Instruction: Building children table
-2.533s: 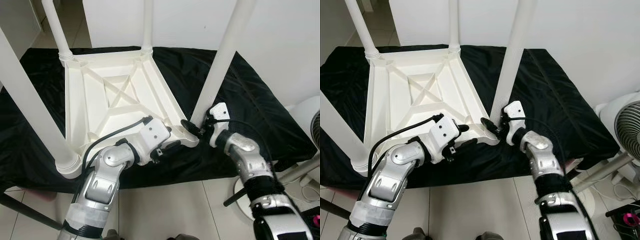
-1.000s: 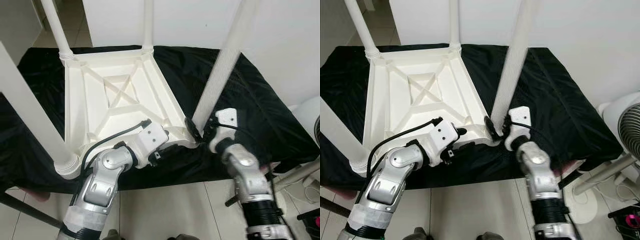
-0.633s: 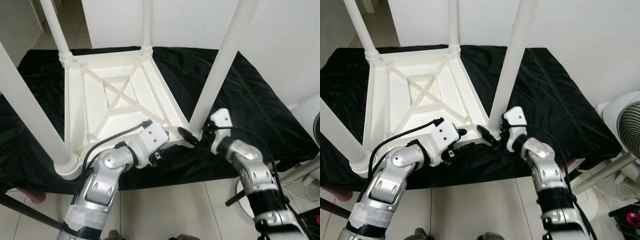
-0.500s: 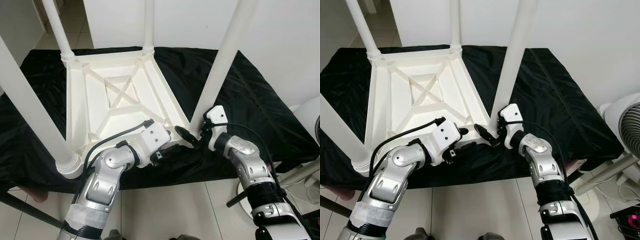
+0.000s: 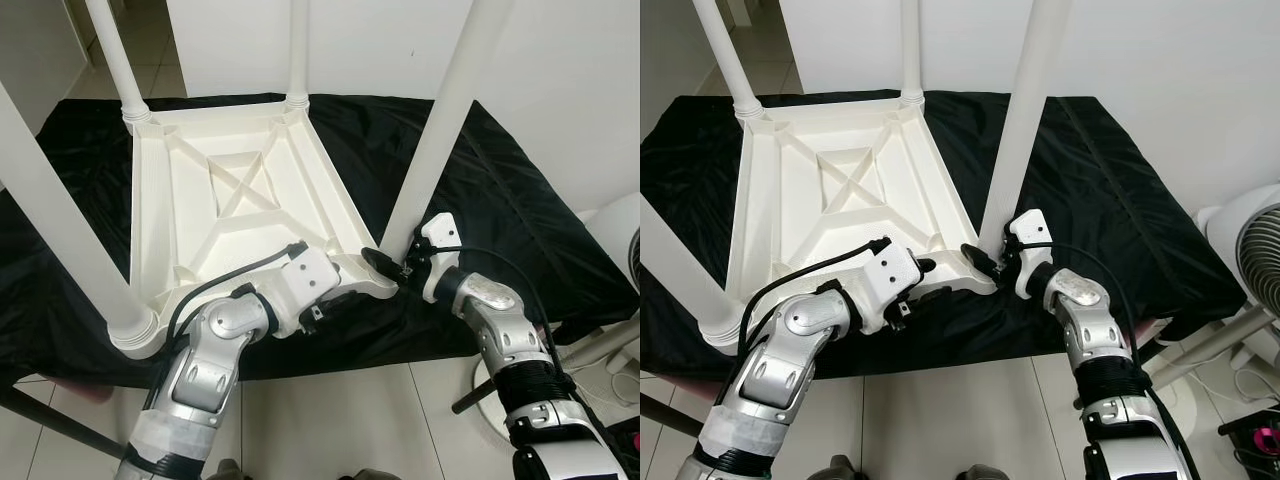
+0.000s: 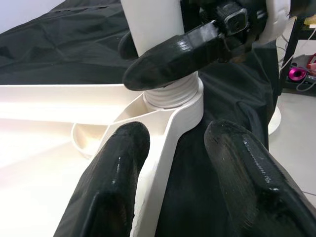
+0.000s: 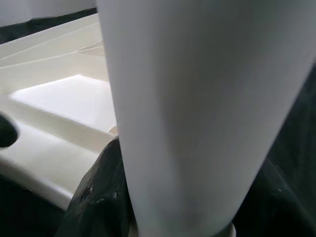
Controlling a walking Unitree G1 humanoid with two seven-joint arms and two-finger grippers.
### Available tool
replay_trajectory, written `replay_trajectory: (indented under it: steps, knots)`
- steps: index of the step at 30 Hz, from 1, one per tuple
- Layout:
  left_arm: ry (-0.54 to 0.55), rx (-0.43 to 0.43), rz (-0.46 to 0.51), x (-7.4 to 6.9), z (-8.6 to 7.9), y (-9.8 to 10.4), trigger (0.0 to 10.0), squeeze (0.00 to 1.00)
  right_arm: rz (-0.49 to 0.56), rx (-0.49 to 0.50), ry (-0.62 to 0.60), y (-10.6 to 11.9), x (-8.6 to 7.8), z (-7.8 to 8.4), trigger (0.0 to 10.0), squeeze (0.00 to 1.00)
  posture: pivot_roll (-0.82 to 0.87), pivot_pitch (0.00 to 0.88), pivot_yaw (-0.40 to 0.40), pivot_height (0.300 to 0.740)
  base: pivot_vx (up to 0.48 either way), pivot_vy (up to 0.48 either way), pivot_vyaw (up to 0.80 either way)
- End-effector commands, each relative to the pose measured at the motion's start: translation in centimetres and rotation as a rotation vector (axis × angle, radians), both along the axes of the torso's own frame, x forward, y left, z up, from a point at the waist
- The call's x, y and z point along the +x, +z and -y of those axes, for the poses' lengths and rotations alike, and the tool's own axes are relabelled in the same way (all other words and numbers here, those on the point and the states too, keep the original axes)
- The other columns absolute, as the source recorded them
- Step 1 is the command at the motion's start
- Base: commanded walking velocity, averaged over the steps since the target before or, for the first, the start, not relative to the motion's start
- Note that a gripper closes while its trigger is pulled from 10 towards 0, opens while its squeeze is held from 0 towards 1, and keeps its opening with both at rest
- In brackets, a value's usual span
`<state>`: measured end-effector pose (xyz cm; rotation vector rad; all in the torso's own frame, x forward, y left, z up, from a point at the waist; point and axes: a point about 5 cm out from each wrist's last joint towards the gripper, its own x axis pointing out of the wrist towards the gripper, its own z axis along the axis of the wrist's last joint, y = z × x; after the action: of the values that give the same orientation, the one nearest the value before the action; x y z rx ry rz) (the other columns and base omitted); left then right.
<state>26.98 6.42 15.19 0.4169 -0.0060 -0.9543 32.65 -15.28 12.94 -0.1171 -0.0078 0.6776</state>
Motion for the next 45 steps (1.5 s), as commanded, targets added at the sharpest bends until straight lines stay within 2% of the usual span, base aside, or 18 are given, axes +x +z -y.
replay_trajectory:
  steps: [1,7,9,10,12,14,20,22,23,25,29,30,38,41,42,43,44,45]
  knots:
    - [0.139,-0.018,0.048,0.4,-0.4,0.1,10.0,0.00,-0.023,-0.028,-0.034,-0.9,-0.3,-0.2,10.0,0.00,-0.08,0.005,-0.025,0.740,0.000,0.000,0.00]
    - [0.135,-0.019,0.045,0.3,-0.3,0.1,10.0,0.00,-0.005,0.034,-0.128,-0.9,-1.0,-1.5,10.0,0.00,-0.09,0.015,-0.018,0.740,0.000,0.000,0.00]
    - [0.131,-0.019,0.043,0.3,-0.2,0.1,10.0,0.00,-0.011,0.014,-0.250,-1.3,-1.1,-1.8,10.0,0.00,-0.09,0.018,-0.017,0.740,0.000,0.000,0.00]
    - [0.131,-0.019,0.043,0.3,-0.2,0.1,10.0,0.00,-0.011,0.014,-0.250,-1.3,-1.1,-1.8,10.0,0.00,-0.09,0.018,-0.017,0.740,0.000,0.000,0.00]
    - [0.129,-0.019,0.041,0.3,-0.2,0.0,10.0,0.00,-0.027,0.035,-0.348,-1.5,-1.3,-2.1,10.0,0.00,-0.09,0.021,-0.014,0.740,0.000,0.000,0.00]
    - [0.129,-0.019,0.041,0.3,-0.2,0.0,10.0,0.00,-0.027,0.035,-0.348,-1.5,-1.3,-2.1,10.0,0.00,-0.09,0.021,-0.014,0.740,0.000,0.000,0.00]
    - [0.125,-0.021,0.039,0.3,-0.1,0.0,10.0,0.00,-0.032,0.078,-0.452,-1.5,-1.6,-2.8,10.0,0.00,-0.09,0.024,-0.013,0.740,0.000,0.000,0.00]
    - [0.124,-0.021,0.039,0.3,-0.1,0.0,10.0,0.00,-0.041,0.127,-0.552,-1.4,-1.9,-4.0,10.0,0.00,-0.09,0.025,-0.017,0.740,0.000,0.000,0.00]
    - [0.124,-0.021,0.039,0.3,-0.1,0.0,10.0,0.00,-0.041,0.127,-0.552,-1.4,-1.9,-4.0,10.0,0.00,-0.09,0.025,-0.017,0.740,0.000,0.000,0.00]
    - [0.126,-0.023,0.036,0.2,0.0,0.0,10.0,0.00,-0.046,0.173,-0.552,-0.9,-2.2,-5.9,10.0,0.00,-0.09,0.022,-0.016,0.740,0.000,0.000,0.00]
    - [0.124,-0.023,0.037,0.2,0.0,0.0,10.0,0.00,-0.014,0.183,-0.517,-0.3,-2.4,-6.1,10.0,0.03,-0.09,0.021,-0.015,0.740,0.000,0.000,0.00]
    - [0.124,-0.022,0.038,0.2,0.0,0.0,10.0,0.00,-0.009,0.194,-0.518,-0.2,-2.4,-5.8,10.0,1.00,-0.09,0.021,-0.015,0.740,0.000,0.000,0.00]
    - [0.129,-0.021,0.042,0.4,-0.1,0.1,10.0,0.00,0.049,0.210,-0.495,0.7,-2.4,-3.9,10.0,1.00,-0.09,0.018,-0.017,0.740,0.000,0.000,0.00]
    - [0.129,-0.022,0.043,0.3,0.0,0.1,10.0,0.00,0.051,0.181,-0.434,0.7,-2.4,-1.9,10.0,1.00,-0.09,0.016,-0.018,0.740,0.000,0.000,0.00]
    - [0.129,-0.022,0.043,0.3,0.0,0.1,10.0,0.00,0.051,0.181,-0.434,0.7,-2.4,-1.9,10.0,1.00,-0.09,0.016,-0.018,0.740,0.000,0.000,0.00]
    - [0.130,-0.021,0.044,0.4,0.0,0.1,10.0,0.00,0.033,0.168,-0.348,0.6,-2.5,-1.2,10.0,1.00,-0.09,0.016,-0.018,0.740,0.000,0.000,0.00]
    - [0.130,-0.021,0.044,0.4,0.0,0.1,10.0,0.00,0.033,0.168,-0.348,0.6,-2.5,-1.2,10.0,1.00,-0.09,0.016,-0.018,0.740,0.000,0.000,0.00]
    - [0.131,-0.021,0.043,0.4,-0.1,0.0,10.0,0.00,0.028,0.135,-0.281,0.5,-2.6,-0.7,10.0,0.00,-0.09,0.015,-0.017,0.740,0.000,0.000,0.00]
